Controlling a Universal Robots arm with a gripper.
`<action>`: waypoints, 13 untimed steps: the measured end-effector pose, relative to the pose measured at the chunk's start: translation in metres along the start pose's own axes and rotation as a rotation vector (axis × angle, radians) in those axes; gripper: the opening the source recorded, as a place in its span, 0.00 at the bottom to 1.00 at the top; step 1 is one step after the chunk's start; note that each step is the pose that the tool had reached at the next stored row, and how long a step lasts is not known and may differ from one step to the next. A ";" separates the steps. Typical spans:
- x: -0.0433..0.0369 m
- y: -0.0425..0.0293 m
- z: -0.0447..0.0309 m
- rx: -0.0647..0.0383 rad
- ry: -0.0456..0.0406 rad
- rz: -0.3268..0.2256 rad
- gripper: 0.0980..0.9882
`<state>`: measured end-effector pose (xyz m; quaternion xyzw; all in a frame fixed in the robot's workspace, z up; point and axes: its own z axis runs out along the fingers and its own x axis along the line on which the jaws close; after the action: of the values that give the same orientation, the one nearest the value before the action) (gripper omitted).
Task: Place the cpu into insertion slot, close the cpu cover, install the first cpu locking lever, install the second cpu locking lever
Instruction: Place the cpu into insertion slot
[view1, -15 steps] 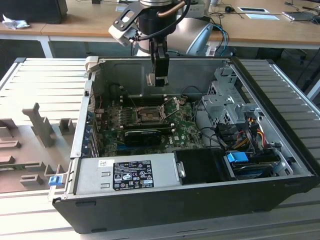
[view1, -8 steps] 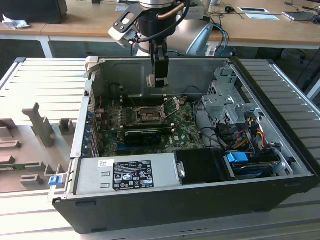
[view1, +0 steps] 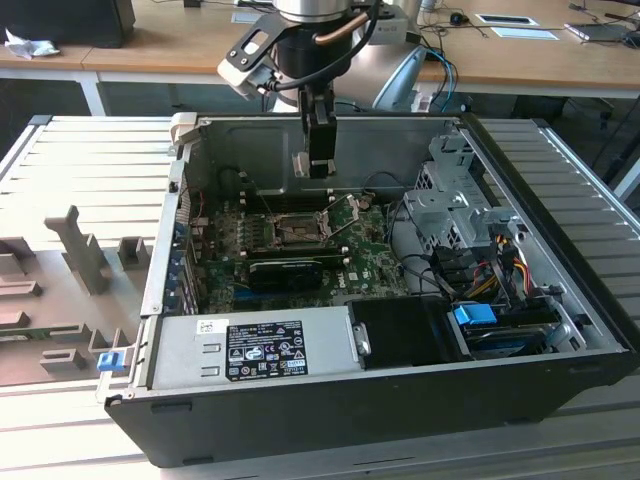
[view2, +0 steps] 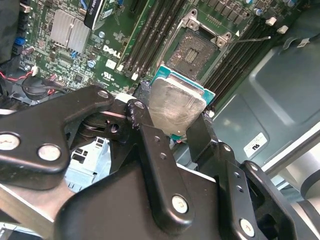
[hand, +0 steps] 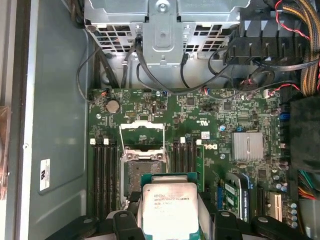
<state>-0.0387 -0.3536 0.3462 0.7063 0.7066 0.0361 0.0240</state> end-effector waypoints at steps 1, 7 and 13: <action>0.0000 0.0000 0.0004 0.000 -0.0001 0.001 0.49; -0.0001 -0.0003 0.0031 0.000 -0.0006 0.006 0.49; -0.0001 -0.0005 0.0057 0.000 -0.0014 0.017 0.49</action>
<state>-0.0387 -0.3536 0.3405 0.7123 0.7005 0.0359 0.0243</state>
